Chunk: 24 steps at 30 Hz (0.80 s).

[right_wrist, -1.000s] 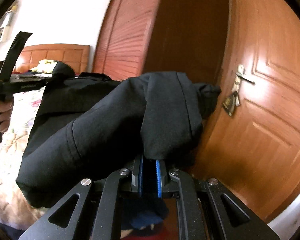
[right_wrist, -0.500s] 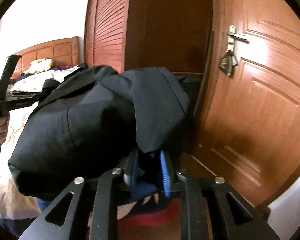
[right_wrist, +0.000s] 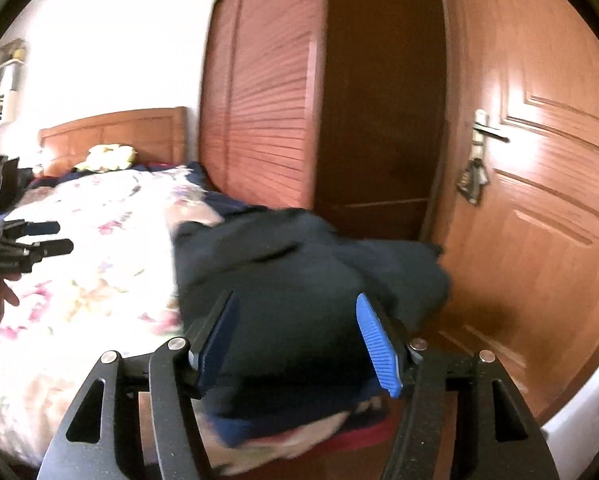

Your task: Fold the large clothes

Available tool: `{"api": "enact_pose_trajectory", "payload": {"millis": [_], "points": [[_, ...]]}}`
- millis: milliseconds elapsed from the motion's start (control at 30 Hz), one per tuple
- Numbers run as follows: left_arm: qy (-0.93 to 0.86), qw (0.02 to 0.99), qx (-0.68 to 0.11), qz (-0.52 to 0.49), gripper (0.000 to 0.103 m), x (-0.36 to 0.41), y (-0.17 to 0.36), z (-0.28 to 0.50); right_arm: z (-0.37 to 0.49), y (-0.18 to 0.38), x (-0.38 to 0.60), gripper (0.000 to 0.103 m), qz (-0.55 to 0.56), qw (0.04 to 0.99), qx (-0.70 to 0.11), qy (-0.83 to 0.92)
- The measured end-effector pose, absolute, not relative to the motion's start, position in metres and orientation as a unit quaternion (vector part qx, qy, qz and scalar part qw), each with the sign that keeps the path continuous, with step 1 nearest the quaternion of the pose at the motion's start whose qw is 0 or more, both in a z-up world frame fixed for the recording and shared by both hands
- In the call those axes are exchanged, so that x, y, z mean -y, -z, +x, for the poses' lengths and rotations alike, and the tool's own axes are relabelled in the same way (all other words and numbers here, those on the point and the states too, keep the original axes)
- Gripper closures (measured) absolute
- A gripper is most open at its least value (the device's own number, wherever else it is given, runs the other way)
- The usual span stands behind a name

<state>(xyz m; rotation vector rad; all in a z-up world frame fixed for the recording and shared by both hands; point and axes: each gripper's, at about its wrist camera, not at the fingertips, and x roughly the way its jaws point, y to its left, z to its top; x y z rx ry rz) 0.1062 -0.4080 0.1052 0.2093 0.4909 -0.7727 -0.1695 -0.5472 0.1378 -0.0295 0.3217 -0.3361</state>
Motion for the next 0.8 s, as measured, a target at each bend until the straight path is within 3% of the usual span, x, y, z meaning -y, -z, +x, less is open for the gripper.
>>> {"api": "enact_pose_trajectory", "payload": {"millis": [167,333,567,800], "points": [[0.341,0.909,-0.222,0.09,0.009,0.336,-0.109,0.082,-0.166,-0.148,0.489,0.031,-0.014,0.982,-0.154,0.108],[0.3,0.924,-0.222,0.08,0.008,0.272,-0.104,0.065,-0.153,-0.152,0.444,0.025,-0.015,0.987,-0.153,0.052],[0.245,0.941,-0.224,0.062,0.008,0.198,-0.089,0.052,-0.132,-0.15,0.394,0.024,-0.017,0.988,-0.156,-0.008],[0.194,0.951,-0.237,0.043,0.008,0.138,-0.066,0.047,-0.081,-0.106,0.366,0.024,-0.015,0.983,-0.174,-0.063]]}}
